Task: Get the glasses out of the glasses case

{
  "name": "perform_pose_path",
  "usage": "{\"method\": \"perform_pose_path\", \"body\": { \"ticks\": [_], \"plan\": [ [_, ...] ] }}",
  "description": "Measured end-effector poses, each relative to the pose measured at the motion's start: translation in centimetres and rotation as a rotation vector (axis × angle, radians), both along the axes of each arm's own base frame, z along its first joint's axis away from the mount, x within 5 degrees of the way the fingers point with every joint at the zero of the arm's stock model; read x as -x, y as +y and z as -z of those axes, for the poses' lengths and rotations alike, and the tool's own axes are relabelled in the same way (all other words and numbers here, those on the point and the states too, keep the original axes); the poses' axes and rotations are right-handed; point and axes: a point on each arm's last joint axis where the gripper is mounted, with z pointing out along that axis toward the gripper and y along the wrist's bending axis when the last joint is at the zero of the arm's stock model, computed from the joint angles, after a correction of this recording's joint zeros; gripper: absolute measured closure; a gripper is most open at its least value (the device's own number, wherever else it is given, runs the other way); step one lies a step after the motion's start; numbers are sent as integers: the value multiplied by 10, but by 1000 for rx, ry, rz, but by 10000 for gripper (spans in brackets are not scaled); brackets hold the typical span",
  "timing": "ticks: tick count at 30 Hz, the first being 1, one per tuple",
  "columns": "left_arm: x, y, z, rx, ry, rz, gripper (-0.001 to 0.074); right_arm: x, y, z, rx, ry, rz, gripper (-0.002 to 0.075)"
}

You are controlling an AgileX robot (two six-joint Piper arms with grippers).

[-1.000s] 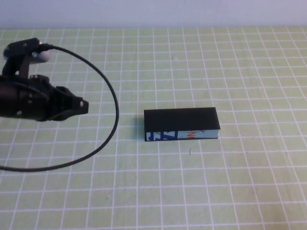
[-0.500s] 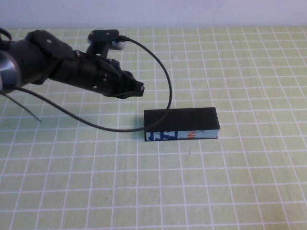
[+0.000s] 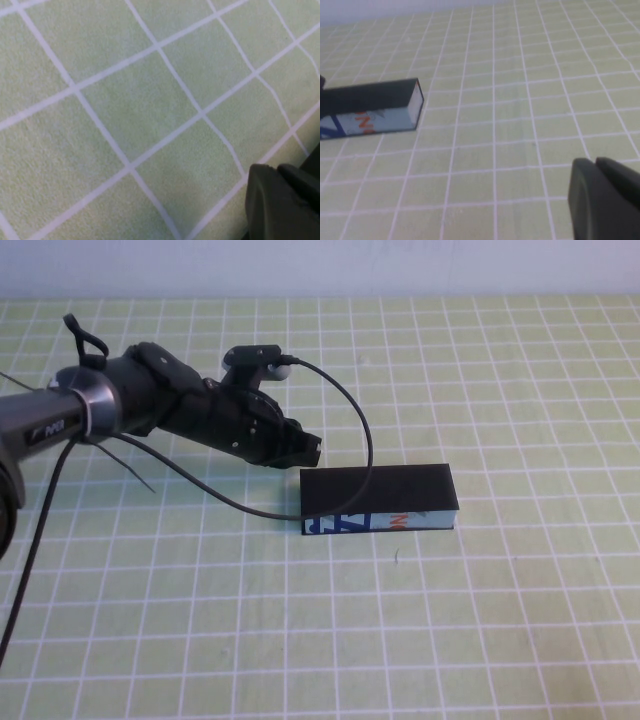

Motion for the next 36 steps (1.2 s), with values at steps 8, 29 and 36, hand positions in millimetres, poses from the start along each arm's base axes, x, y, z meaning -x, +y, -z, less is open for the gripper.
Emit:
{"method": "perform_pose_path", "body": {
  "ticks": [8,29,36],
  "plan": [
    [1,-1,4,9,23,9,739,-2,-1,-17,-301,-154,54,743],
    [3,-2,4,14,38,25,739,-75,34,-112,-146,443,-282,743],
    [3,-2,4,14,40,27,739,-150,58,-119,-30,573,-471,743]
  ]
}}
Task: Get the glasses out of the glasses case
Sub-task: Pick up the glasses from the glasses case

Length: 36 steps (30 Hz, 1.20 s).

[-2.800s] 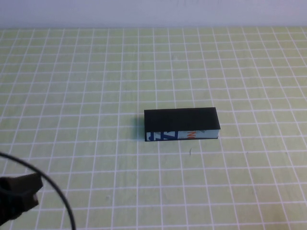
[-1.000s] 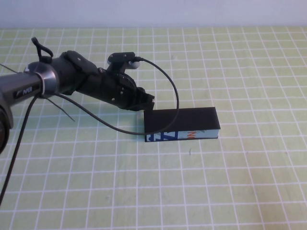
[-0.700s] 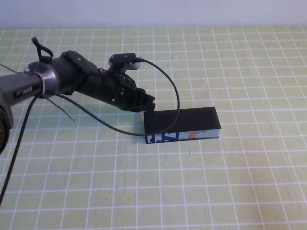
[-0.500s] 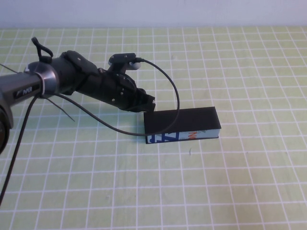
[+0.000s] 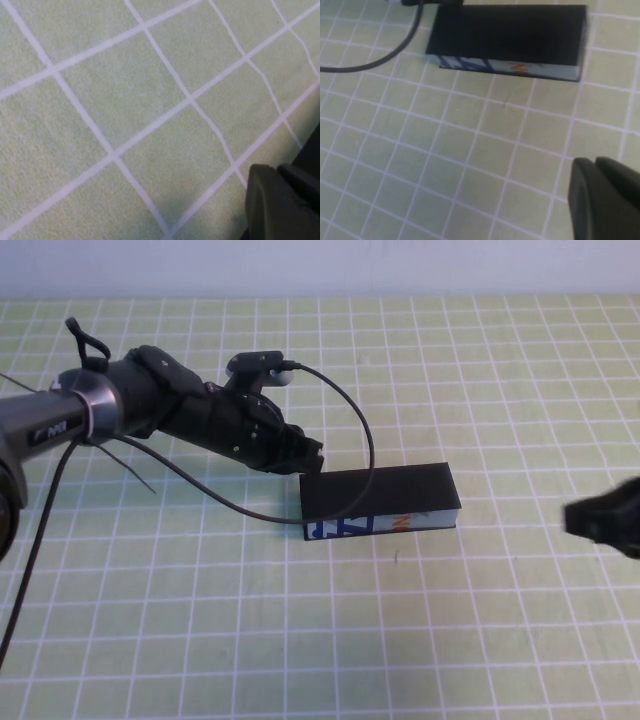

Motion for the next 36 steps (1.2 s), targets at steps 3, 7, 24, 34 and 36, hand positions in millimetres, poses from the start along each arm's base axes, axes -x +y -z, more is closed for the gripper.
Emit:
{"method": "perform_pose_path", "body": {
  "ticks": [3,7,24,34,36],
  "plan": [
    [0,1,0,0,1,-1,739,-23,29,2,34,0,-114,743],
    [-2,6,0,1,6,-6,739,-44,76,9,175,-62,-307,743],
    [-5,12,0,10,12,-23,739,-87,140,79,639,-453,-738,432],
    [-5,11,2,14,9,-23,739,-101,145,96,729,-549,-769,412],
    [-6,11,2,18,9,-27,739,-102,145,95,740,-566,-774,412]
  ]
}}
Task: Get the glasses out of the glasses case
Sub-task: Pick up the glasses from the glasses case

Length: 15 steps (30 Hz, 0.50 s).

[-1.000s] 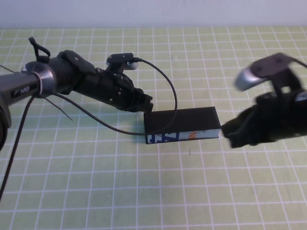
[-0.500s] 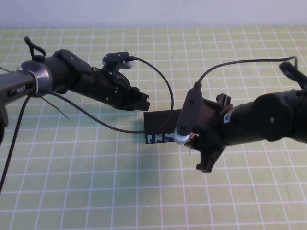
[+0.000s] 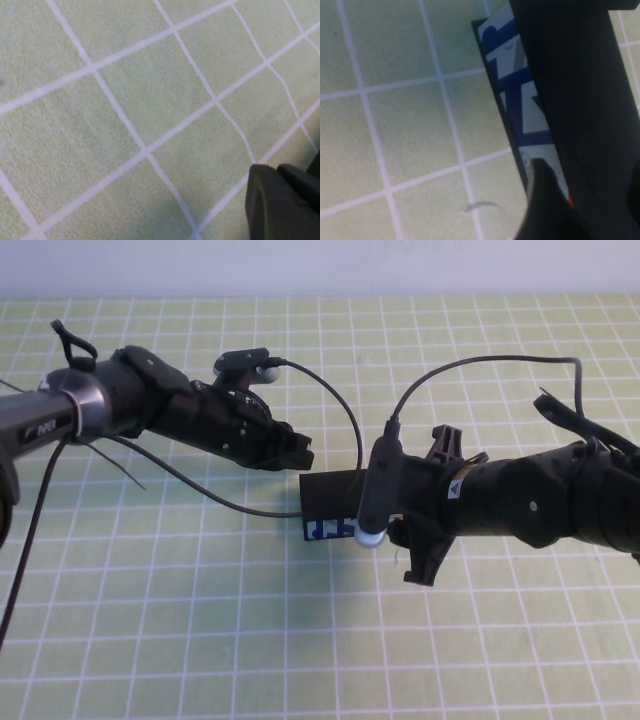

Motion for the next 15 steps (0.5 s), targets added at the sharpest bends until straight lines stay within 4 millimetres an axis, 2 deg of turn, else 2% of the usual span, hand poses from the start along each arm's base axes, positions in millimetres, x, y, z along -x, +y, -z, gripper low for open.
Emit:
{"method": "perform_pose_path", "body": {
  "ticks": [9,15],
  "plan": [
    [-2,-2,16,16,36,-12,739,-2,1,3,29,-22,-30,412],
    [-3,-2,17,25,39,-15,739,-10,8,-1,31,-12,-40,412]
  ]
}}
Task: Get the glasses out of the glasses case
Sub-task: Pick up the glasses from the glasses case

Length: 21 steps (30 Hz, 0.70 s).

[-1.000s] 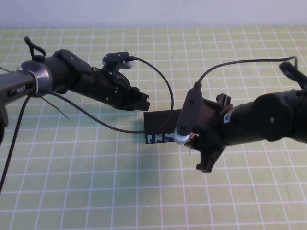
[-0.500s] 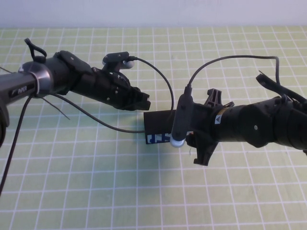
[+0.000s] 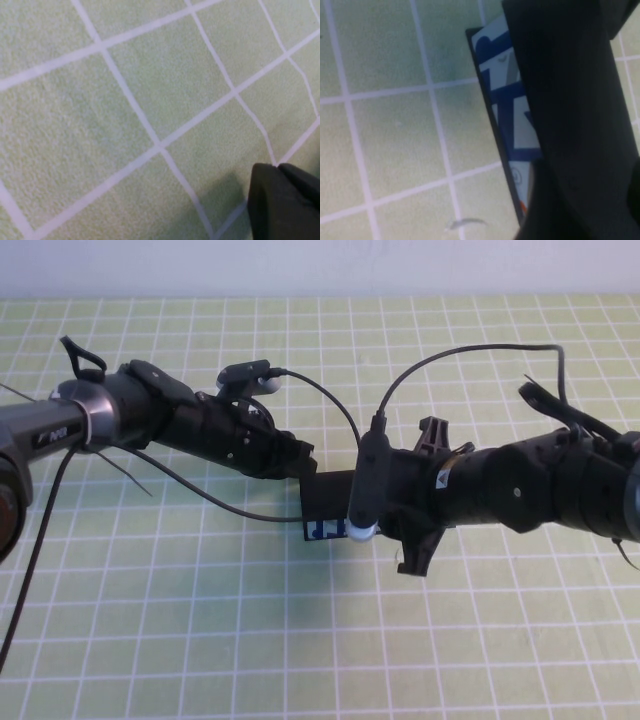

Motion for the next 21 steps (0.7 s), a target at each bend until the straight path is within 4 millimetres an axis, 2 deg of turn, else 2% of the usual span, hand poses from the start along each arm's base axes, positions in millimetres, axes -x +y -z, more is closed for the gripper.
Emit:
{"method": "perform_pose_path", "body": {
  "ticks": [12,21],
  "plan": [
    [0,0,0,0,-7,5,739,-10,8,16,46,62,-19,412],
    [1,0,0,3,-2,11,739,-16,10,21,44,23,-20,428]
  ]
}}
